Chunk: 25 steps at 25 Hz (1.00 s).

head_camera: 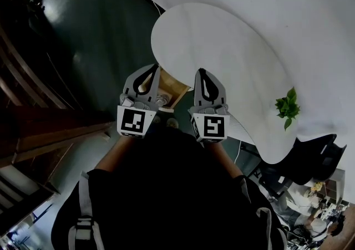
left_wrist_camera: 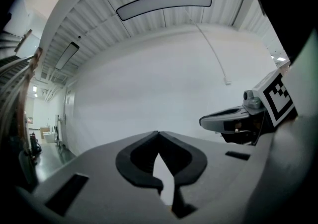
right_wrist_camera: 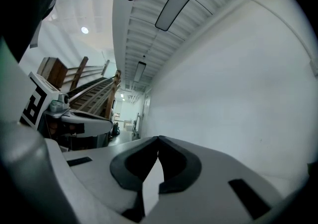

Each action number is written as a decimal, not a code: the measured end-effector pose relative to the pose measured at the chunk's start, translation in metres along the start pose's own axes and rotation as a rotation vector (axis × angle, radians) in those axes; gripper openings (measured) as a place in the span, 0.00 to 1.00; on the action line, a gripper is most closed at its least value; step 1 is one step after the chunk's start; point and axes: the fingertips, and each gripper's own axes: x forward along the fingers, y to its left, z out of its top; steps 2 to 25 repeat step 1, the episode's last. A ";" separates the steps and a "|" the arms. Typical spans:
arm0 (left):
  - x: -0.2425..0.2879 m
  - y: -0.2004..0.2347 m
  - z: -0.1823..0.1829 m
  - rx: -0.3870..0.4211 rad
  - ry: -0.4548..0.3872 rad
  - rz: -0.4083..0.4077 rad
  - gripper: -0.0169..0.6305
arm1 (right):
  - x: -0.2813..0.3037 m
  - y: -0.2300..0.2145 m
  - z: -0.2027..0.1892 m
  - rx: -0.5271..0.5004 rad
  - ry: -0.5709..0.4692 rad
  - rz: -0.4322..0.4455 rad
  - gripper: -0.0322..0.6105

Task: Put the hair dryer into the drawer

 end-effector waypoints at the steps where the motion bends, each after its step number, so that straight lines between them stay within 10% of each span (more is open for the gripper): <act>1: 0.001 0.001 0.001 0.006 -0.006 -0.004 0.04 | 0.001 0.001 0.000 0.000 0.000 0.001 0.09; 25: 0.001 0.001 0.001 0.006 -0.006 -0.004 0.04 | 0.001 0.001 0.000 0.000 0.000 0.001 0.09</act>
